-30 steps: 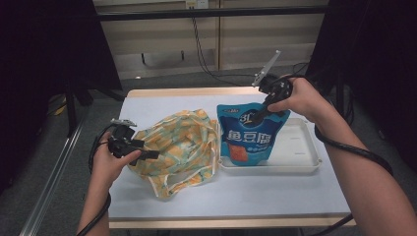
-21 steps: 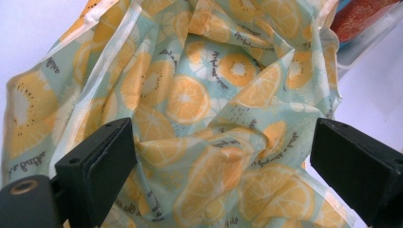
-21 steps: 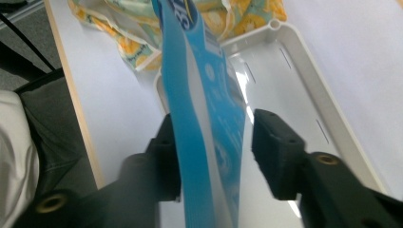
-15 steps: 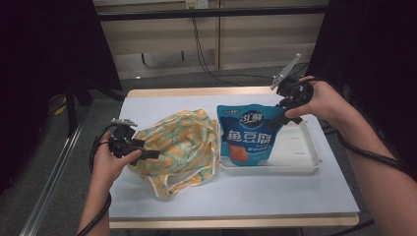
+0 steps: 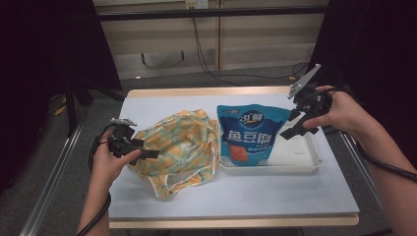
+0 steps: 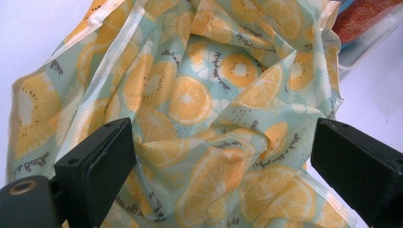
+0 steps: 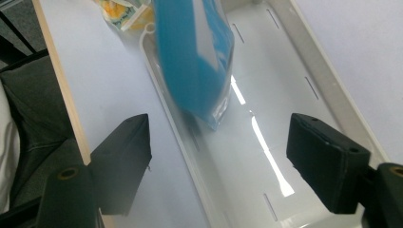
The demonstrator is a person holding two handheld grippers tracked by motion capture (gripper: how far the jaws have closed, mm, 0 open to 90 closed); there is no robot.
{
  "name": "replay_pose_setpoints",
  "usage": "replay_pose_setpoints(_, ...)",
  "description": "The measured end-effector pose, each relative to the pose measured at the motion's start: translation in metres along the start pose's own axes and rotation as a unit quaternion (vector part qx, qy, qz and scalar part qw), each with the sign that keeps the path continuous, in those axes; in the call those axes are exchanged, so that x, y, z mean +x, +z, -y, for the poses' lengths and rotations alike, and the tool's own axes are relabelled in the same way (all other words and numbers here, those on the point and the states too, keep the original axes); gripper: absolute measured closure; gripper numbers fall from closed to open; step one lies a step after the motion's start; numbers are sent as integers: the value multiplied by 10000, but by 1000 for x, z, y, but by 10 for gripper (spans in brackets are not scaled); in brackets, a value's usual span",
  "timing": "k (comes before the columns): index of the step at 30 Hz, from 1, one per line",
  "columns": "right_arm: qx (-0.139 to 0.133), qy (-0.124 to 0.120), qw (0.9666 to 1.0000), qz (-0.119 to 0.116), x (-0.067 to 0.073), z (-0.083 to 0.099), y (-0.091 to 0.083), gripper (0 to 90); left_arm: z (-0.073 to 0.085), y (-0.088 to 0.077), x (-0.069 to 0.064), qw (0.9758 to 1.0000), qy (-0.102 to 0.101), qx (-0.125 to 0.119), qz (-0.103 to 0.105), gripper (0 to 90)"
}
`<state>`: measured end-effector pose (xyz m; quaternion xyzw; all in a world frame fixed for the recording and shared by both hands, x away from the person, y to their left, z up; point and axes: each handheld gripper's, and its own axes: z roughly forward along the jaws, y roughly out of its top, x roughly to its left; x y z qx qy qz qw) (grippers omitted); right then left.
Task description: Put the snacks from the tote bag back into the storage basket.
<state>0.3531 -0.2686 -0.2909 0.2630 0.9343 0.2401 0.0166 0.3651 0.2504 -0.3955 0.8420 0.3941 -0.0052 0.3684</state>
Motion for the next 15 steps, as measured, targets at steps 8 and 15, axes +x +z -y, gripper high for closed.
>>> replay_pose_setpoints(8,49,26,10000,70,-1,12,-1,180,0,-2,1,10000,-7,-27,25,71)
replay_pose_setpoints(15,40,32,9999,95,-2,21,2,150,1,-4,1,10000,75,10,5,62)
